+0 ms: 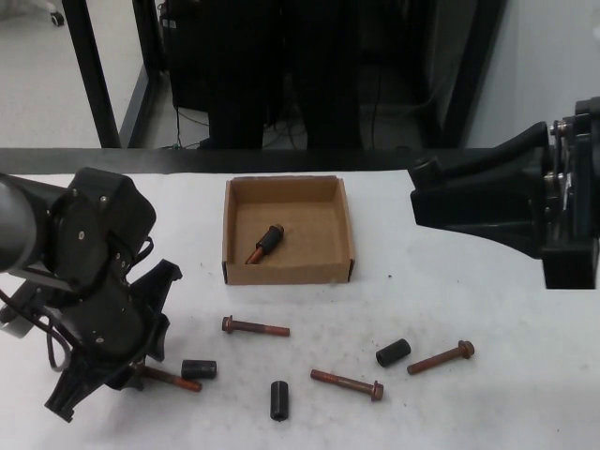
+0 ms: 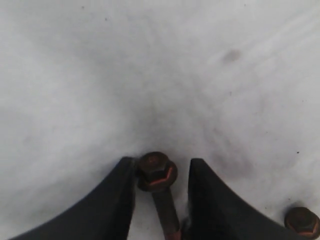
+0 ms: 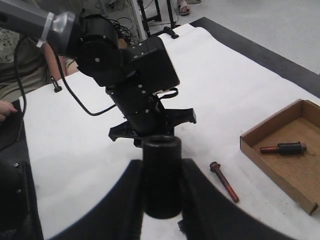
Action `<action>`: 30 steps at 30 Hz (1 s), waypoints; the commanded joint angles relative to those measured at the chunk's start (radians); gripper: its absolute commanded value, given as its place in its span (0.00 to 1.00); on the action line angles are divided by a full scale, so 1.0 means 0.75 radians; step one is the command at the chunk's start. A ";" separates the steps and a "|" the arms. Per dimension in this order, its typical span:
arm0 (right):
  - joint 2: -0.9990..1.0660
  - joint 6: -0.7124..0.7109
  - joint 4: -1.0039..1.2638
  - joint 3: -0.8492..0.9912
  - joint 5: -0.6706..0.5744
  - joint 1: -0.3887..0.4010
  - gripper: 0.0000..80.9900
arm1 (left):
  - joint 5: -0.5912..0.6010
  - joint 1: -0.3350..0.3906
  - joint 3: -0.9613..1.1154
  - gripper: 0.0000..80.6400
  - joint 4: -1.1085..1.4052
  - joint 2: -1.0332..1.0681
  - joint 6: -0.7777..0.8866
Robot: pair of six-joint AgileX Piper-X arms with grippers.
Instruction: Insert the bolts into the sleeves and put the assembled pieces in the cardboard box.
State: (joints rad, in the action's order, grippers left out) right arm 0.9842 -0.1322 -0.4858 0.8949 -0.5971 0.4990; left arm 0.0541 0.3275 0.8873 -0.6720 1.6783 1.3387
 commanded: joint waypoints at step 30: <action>-0.055 0.050 0.006 -0.001 -0.075 0.001 0.00 | 0.027 0.059 0.009 0.23 0.026 0.089 0.070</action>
State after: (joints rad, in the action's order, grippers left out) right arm 0.9540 -0.1061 -0.4858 0.8949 -0.6358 0.4990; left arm 0.0616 0.3615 0.9033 -0.6684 1.7068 1.3836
